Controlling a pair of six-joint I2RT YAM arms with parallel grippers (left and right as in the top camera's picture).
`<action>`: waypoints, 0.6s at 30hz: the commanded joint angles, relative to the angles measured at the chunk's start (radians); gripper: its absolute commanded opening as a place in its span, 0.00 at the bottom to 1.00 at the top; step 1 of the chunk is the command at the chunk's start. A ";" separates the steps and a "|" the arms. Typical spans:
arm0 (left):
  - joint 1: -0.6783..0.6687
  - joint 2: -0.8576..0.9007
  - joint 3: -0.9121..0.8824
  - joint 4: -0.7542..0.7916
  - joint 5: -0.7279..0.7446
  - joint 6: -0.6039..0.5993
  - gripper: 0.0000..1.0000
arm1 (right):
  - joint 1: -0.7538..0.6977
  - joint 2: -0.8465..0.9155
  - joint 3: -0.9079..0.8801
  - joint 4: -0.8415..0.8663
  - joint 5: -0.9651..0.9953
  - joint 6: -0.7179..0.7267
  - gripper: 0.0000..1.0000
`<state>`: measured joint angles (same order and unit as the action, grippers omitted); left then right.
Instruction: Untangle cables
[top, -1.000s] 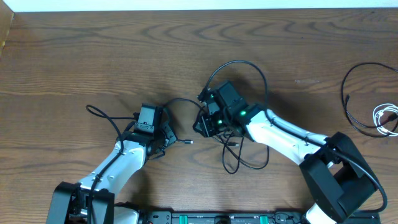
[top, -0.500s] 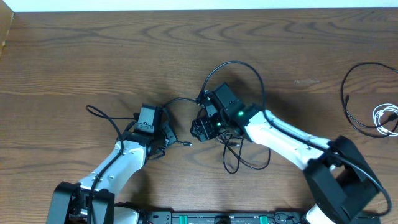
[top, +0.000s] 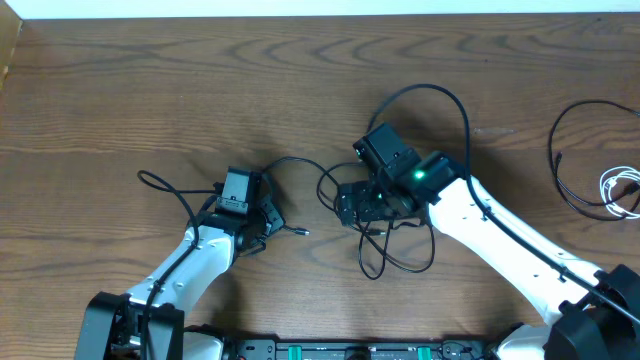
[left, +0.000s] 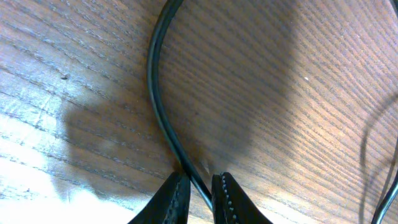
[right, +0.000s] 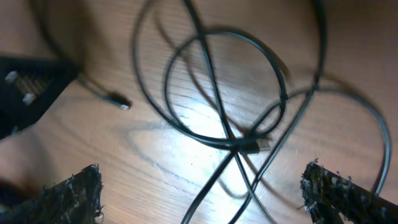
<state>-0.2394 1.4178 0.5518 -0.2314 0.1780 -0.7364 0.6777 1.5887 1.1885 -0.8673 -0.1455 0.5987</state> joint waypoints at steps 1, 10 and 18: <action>-0.002 0.008 -0.007 -0.006 -0.003 -0.014 0.19 | -0.002 0.011 -0.050 0.008 0.011 0.342 0.99; -0.002 0.008 -0.007 -0.005 -0.003 -0.014 0.19 | 0.005 0.012 -0.148 0.178 0.001 0.637 0.97; -0.002 0.008 -0.007 -0.002 -0.003 -0.014 0.19 | 0.015 0.013 -0.279 0.406 0.013 0.917 0.84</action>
<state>-0.2394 1.4178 0.5514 -0.2302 0.1776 -0.7372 0.6853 1.5967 0.9558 -0.5213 -0.1444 1.3716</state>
